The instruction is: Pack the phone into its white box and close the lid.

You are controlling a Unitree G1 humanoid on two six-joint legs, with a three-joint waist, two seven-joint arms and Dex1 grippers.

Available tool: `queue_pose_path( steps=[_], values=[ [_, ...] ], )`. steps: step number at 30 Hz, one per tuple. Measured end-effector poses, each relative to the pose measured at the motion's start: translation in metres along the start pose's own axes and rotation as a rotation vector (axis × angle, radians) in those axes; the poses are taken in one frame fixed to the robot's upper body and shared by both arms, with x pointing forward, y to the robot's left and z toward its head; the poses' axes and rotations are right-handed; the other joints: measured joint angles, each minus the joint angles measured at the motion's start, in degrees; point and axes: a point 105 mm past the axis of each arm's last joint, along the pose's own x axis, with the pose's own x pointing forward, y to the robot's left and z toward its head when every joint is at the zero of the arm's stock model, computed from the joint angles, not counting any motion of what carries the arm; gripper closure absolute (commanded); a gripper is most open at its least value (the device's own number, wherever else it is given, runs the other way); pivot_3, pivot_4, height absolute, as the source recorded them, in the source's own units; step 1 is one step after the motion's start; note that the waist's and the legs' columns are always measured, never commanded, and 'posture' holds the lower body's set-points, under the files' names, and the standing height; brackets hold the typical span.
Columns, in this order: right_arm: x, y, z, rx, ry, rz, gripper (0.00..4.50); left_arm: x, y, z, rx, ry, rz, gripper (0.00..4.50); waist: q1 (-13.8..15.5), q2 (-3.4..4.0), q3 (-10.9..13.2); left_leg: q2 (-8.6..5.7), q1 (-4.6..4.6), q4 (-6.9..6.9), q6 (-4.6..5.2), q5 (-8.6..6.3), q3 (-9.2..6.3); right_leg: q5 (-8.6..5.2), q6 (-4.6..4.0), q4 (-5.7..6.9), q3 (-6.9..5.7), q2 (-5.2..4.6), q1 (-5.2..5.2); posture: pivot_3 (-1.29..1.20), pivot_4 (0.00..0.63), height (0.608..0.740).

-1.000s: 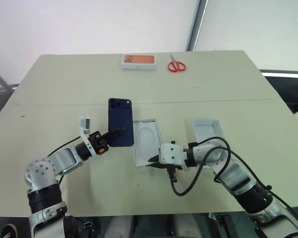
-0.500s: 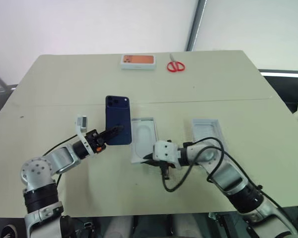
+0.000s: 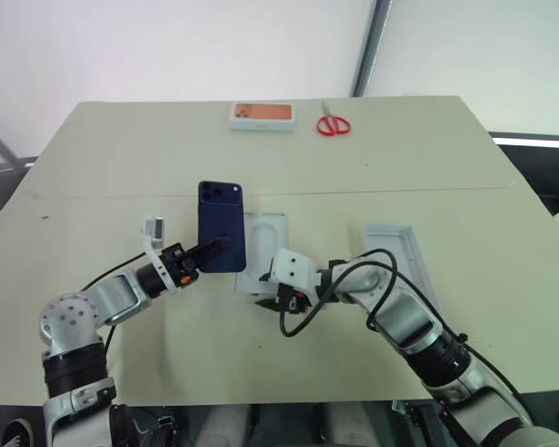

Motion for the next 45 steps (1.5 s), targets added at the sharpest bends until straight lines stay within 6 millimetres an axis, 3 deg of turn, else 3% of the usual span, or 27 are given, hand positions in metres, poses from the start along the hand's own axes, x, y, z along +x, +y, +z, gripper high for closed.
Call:
queue_pose_path(
  steps=[7,15,21,27,31,45],
  values=[
    [-0.008,-0.002,0.006,0.130,-0.035,0.028,1.60,-0.002,0.003,0.003,-0.003,-0.012,0.005,4.50,0.0,0.00,0.0,0.00,-0.06,-0.01,0.00,0.00,0.01,0.00,0.00,0.00,0.01,-0.01,-0.01,0.00,0.150,0.740],
    [-0.032,-0.027,0.024,0.117,-0.130,-0.033,1.60,-0.008,0.005,0.009,-0.007,-0.013,0.020,4.50,-0.1,0.00,0.0,0.00,-0.08,-0.03,0.00,0.00,0.01,0.00,0.00,-0.01,0.01,-0.01,-0.01,0.00,0.150,0.740],
    [-0.029,-0.058,0.018,0.093,-0.121,-0.181,4.44,-0.009,0.003,0.020,0.004,-0.035,0.006,4.50,-0.1,0.00,0.0,0.00,-0.09,-0.08,0.00,0.00,0.06,0.00,0.00,-0.01,0.05,-0.01,-0.03,0.00,0.150,0.740],
    [-0.010,-0.062,0.013,0.044,-0.080,-0.222,4.44,-0.011,0.003,0.021,0.008,-0.039,0.008,4.50,-0.3,0.01,0.0,0.01,-0.10,-0.06,-0.01,0.01,0.06,0.00,0.00,0.03,0.05,0.01,-0.05,0.00,0.150,0.740],
    [0.012,-0.050,0.005,-0.033,-0.002,-0.195,4.44,-0.011,0.003,0.021,0.011,-0.040,0.007,4.50,-0.3,0.01,0.0,0.00,-0.11,-0.07,0.00,0.01,0.07,0.00,0.00,0.02,0.08,0.00,-0.21,0.00,0.150,0.740],
    [0.016,-0.044,0.005,-0.153,0.064,-0.195,4.44,-0.008,-0.002,0.013,0.005,-0.020,-0.024,4.50,-0.2,0.01,0.0,0.00,-0.06,-0.04,0.00,0.00,0.05,0.00,0.00,0.02,0.06,0.01,-0.17,0.00,0.150,0.740]
  ],
)
